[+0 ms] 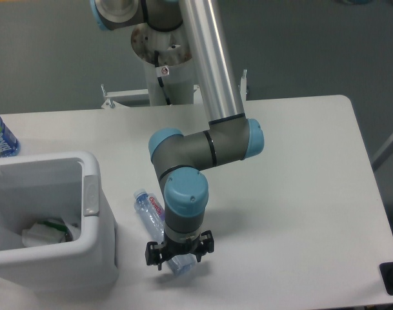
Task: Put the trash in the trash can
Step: 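Close the gripper around the bottle's cap end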
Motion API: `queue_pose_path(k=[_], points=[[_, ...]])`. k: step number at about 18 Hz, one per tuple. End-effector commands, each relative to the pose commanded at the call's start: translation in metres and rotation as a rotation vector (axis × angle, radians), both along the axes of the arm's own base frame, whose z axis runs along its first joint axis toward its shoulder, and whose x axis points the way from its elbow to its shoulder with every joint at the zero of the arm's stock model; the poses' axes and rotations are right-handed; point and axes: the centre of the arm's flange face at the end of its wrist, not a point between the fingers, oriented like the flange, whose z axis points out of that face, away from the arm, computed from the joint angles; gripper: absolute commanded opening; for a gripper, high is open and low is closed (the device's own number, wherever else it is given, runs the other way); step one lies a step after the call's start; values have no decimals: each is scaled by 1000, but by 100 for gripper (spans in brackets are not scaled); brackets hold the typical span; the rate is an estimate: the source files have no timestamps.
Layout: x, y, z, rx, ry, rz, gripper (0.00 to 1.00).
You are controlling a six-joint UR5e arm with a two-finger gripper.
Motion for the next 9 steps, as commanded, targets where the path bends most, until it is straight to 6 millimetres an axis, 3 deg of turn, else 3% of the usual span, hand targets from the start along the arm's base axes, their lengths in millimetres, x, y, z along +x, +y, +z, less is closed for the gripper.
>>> queue_pose_path(k=[6, 9], points=[[2, 2, -15, -21, -6, -2, 100], [14, 9, -25, -50, 10, -21, 100]])
